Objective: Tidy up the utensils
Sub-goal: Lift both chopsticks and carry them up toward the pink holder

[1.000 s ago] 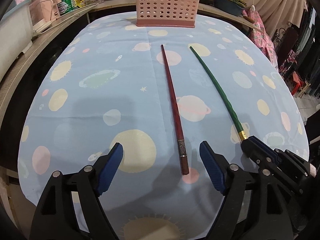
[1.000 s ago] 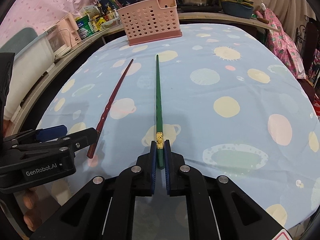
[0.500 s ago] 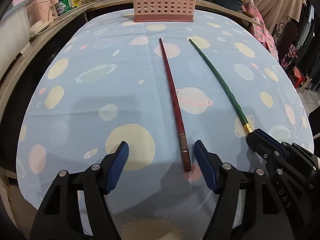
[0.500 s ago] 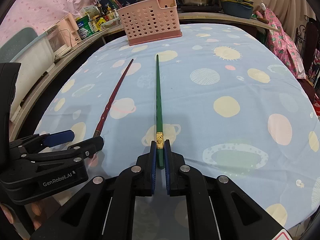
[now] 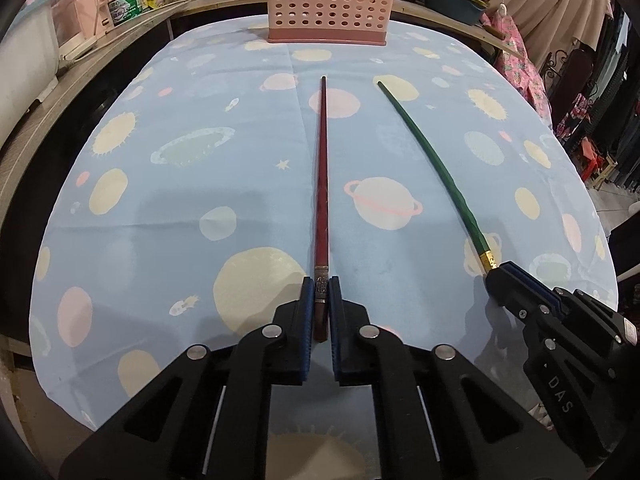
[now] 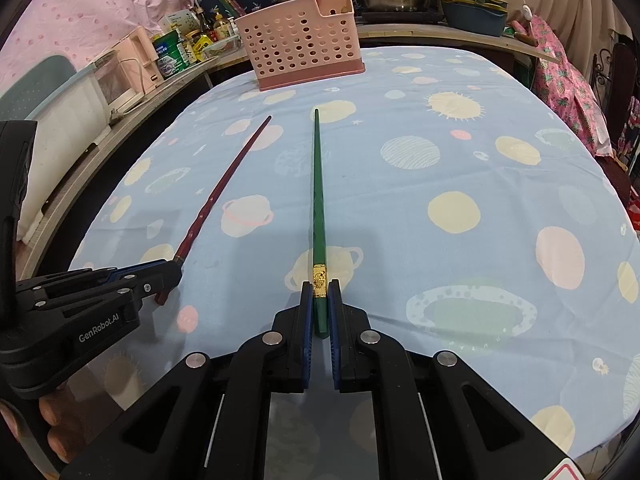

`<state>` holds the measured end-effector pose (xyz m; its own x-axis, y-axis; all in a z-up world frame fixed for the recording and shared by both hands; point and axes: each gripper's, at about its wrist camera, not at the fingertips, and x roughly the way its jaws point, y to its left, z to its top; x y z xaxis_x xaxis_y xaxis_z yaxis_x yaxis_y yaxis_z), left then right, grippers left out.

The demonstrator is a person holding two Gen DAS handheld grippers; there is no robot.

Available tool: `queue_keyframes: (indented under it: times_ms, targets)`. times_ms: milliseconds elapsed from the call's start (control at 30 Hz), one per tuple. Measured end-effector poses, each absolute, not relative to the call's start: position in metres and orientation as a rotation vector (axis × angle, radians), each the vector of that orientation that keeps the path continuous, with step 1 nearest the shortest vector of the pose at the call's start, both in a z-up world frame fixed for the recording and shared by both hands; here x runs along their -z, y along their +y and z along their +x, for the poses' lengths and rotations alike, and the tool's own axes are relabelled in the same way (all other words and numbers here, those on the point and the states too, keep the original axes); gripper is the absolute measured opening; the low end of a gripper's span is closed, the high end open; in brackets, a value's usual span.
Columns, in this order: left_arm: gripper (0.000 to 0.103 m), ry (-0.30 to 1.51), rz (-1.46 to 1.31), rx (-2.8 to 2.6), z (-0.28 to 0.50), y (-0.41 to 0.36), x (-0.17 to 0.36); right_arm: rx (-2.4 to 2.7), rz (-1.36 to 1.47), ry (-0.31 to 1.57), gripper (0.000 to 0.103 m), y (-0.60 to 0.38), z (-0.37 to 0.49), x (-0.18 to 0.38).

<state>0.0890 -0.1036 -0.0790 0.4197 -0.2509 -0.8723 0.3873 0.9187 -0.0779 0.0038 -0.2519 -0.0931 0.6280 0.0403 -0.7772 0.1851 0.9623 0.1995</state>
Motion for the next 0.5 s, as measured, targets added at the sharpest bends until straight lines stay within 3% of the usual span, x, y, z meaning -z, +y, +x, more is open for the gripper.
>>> queue_keyframes:
  times_ms: [500]
  targets:
    - [0.007, 1.012, 0.054, 0.392, 0.094, -0.084, 0.040, 0.078, 0.300, 0.795, 0.007, -0.263, -0.005, 0.051]
